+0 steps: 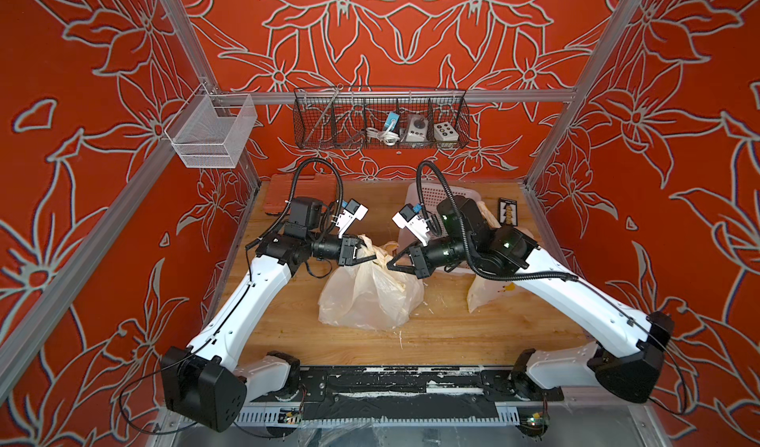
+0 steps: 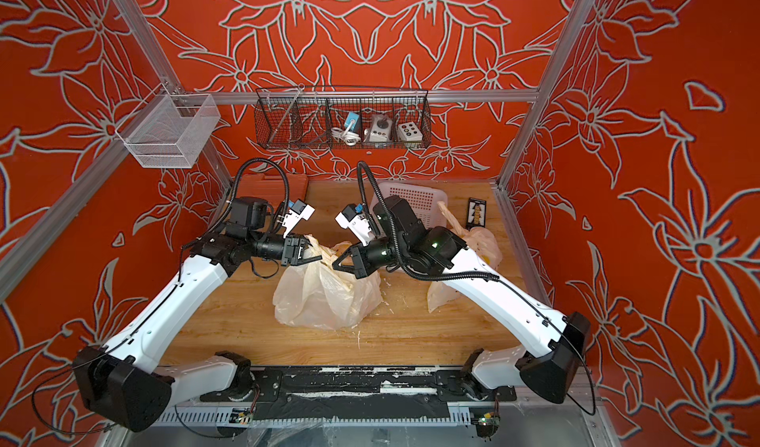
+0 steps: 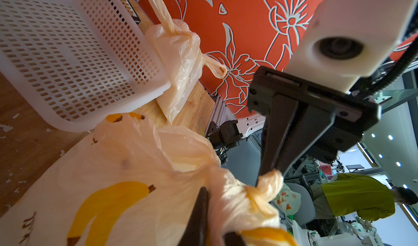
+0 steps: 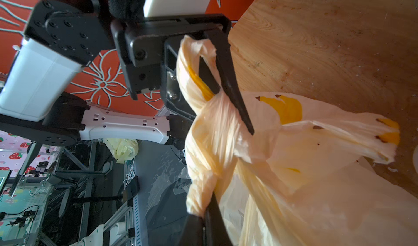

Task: Place the peach into a plastic bag & tie a knot
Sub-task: Cross the plastic bag at the center of the board.

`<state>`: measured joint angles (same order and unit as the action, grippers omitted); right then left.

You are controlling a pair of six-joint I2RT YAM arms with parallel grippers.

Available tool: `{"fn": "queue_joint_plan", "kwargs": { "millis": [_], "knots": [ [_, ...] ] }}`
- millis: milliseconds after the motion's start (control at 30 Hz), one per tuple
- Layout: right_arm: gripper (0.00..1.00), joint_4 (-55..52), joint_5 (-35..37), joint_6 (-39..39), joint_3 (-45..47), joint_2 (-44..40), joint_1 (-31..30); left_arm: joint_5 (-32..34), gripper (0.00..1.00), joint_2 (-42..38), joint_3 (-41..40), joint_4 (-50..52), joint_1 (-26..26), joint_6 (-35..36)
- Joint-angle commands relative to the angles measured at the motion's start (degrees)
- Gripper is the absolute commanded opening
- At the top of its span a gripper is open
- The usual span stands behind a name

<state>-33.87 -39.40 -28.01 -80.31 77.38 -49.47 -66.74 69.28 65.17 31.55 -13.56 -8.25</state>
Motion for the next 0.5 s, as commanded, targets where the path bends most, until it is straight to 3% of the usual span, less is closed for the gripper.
{"fn": "queue_joint_plan", "kwargs": {
  "millis": [0,133,367,467],
  "knots": [
    [0.0,3.0,0.8,-2.0,3.0,2.7,-1.6,0.4,0.12,-1.0,0.6,-4.1,0.5,-2.9],
    [0.0,8.4,5.2,-3.2,4.9,4.4,-1.7,1.3,0.26,-3.1,-2.5,-3.4,0.5,-4.3],
    [0.0,12.3,3.8,-5.9,4.8,6.7,-1.7,12.2,0.32,-6.0,-2.8,11.7,0.6,2.9],
    [0.0,12.4,3.6,-6.1,5.1,7.1,-1.5,13.2,0.37,-6.5,-1.5,16.1,1.1,4.5]
  ]
}}
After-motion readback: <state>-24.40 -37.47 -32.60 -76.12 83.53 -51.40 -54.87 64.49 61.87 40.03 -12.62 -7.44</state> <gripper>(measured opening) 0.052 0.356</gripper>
